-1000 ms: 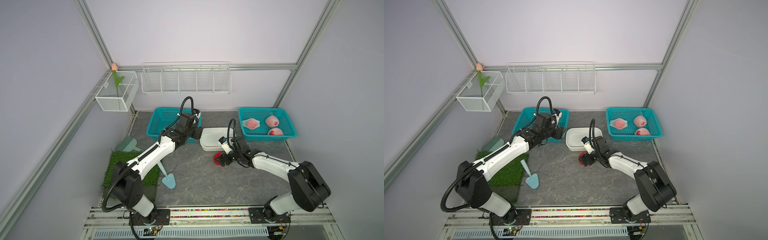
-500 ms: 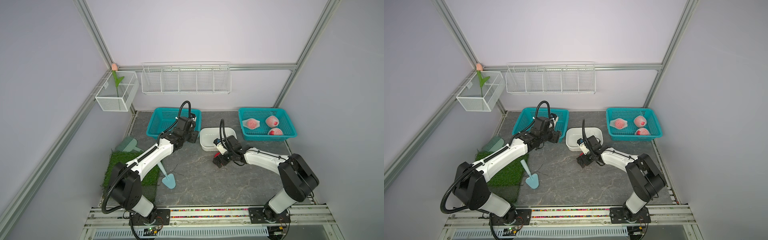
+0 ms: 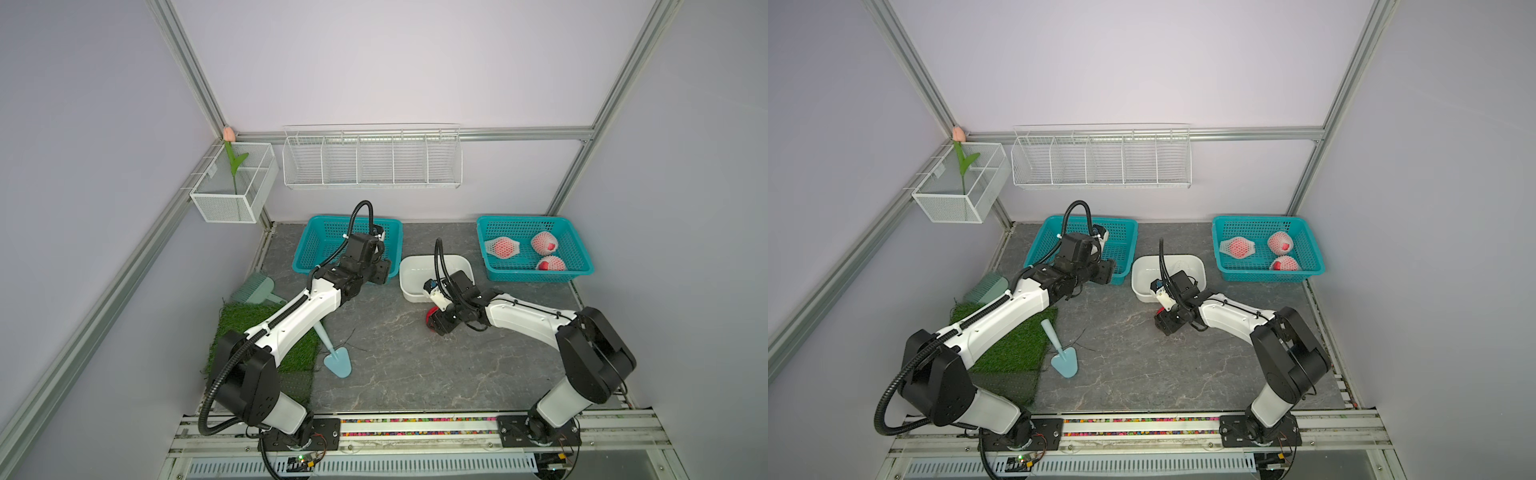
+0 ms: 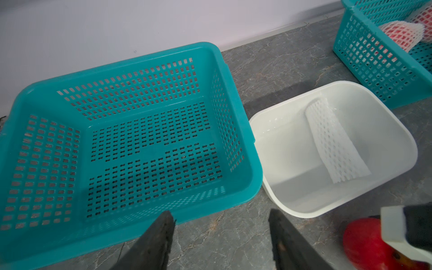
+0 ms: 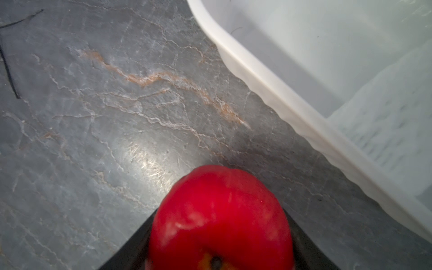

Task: Remove foam nets from apples
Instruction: Pick up the apple from the center of the board, then place the apple in the basket.

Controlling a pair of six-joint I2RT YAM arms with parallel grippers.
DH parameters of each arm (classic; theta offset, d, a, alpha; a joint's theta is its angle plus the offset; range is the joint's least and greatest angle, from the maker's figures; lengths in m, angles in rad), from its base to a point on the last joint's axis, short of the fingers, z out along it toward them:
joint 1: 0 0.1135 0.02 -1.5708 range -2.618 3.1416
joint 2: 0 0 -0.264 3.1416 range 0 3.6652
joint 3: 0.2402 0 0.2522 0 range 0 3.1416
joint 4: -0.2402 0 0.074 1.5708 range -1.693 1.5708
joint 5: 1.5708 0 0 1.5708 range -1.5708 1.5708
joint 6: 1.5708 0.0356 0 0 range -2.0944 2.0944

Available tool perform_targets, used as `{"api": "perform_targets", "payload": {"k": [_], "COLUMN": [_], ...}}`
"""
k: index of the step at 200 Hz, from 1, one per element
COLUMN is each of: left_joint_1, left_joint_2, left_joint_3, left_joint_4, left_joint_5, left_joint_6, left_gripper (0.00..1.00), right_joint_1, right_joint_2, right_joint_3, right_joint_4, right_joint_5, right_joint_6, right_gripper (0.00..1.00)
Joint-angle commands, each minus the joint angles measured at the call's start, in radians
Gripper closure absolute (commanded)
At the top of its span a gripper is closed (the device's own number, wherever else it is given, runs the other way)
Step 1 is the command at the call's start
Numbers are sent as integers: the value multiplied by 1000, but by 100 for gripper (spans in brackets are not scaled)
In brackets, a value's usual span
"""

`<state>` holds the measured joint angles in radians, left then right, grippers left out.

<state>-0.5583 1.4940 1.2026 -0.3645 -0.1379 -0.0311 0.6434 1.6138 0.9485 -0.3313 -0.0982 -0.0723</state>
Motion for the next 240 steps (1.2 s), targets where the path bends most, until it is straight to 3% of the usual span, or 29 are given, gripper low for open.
{"api": "perform_targets", "payload": {"k": [1, 22, 39, 70, 97, 126, 164, 183, 218, 240], "left_joint_1": [58, 126, 166, 242, 255, 260, 264, 269, 271, 270], "left_joint_2": [-81, -157, -209, -277, -307, -314, -311, -310, -293, -290], "left_joint_3": [-33, -72, -103, -160, -204, -242, -269, -276, -282, -279], "left_joint_4": [11, 17, 29, 58, 65, 66, 55, 49, 53, 53], "left_joint_5": [-33, -35, -43, -24, -24, -31, -32, -35, -19, -4], "left_joint_6": [-25, -51, -62, -114, -115, -113, -92, -82, -89, -95], "left_gripper": [33, 33, 33, 33, 33, 33, 33, 32, 33, 33], "right_joint_1": [34, 44, 45, 44, 45, 44, 45, 44, 42, 40], "right_joint_2": [-143, -235, -195, 74, 306, 518, 748, 793, 823, 843], "right_joint_3": [45, 65, 147, 466, 702, 892, 1138, 1202, 1237, 1256], "right_joint_4": [-45, 26, 65, 45, 86, 138, 58, 12, -31, -60], "right_joint_5": [-9, -13, -24, -87, -113, -136, -123, -101, -100, -113], "right_joint_6": [-17, -32, -63, -114, -125, -124, -144, -154, -170, -174], "right_gripper": [40, 37, 36, 38, 40, 40, 40, 38, 22, 20]}}
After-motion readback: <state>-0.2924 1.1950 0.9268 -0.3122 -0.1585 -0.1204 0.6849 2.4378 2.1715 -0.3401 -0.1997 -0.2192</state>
